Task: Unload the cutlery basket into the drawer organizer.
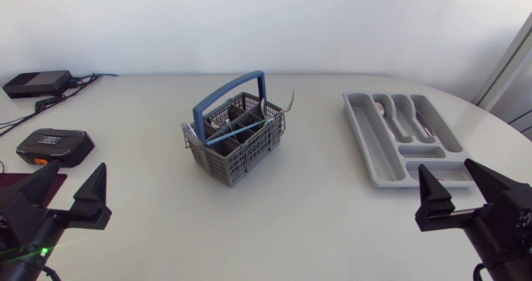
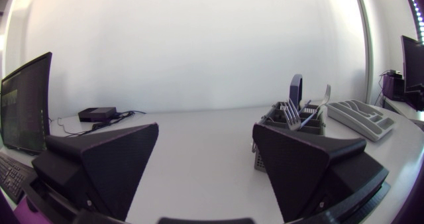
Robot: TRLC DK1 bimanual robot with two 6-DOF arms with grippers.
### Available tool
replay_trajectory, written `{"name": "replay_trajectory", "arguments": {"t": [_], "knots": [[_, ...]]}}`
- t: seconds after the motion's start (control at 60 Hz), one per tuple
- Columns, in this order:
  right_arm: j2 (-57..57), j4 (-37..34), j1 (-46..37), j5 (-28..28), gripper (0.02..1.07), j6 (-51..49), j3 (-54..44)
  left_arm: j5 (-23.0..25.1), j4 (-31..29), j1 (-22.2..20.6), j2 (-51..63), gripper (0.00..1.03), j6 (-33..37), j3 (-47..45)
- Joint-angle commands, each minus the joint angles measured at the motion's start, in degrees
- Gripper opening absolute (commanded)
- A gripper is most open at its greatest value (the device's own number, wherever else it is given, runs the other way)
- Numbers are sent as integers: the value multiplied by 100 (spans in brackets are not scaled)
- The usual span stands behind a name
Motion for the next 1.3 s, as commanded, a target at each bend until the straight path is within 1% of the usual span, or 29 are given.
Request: {"name": "replay_trajectory", "arguments": {"t": [0.0,0.15,0.217,0.3,0.317,0.483,0.583,0.783,0.933,1.017,1.133,1.2,1.233,1.283], "knots": [[-25,-10,136,54,97,169,19,10,-71,-29,-50,99,-142,-235],[168,69,575,388,97,169,274,10,-71,-47,-50,99,-159,-235],[326,131,584,397,97,169,345,10,-71,-56,-50,99,-168,-235],[783,245,602,397,97,265,582,10,-63,-73,-50,99,-186,-235],[1065,298,628,397,97,283,714,10,-63,-82,-50,99,-203,-235],[2365,412,909,432,98,511,1443,10,-63,-108,-50,99,-274,-235],[3016,394,1349,564,98,564,1830,10,-63,-82,-50,99,-265,-235],[4317,359,2667,1196,98,564,2498,10,-63,-38,-50,99,-265,-235],[5398,315,3142,1240,98,555,3060,10,-80,-56,-50,99,-265,-235],[6030,306,3326,1117,98,538,3359,10,-89,-47,-50,99,-265,-235],[6610,289,3599,1117,98,371,3737,10,-89,-21,-50,99,-265,-235],[6909,113,3687,1109,99,213,4001,10,-89,-21,-50,99,-265,-235],[7076,-45,3696,1091,102,160,4150,10,-89,-21,-50,99,-265,-235],[7375,-89,3696,1021,102,151,4388,10,-89,-21,-50,99,-265,-235]]}}
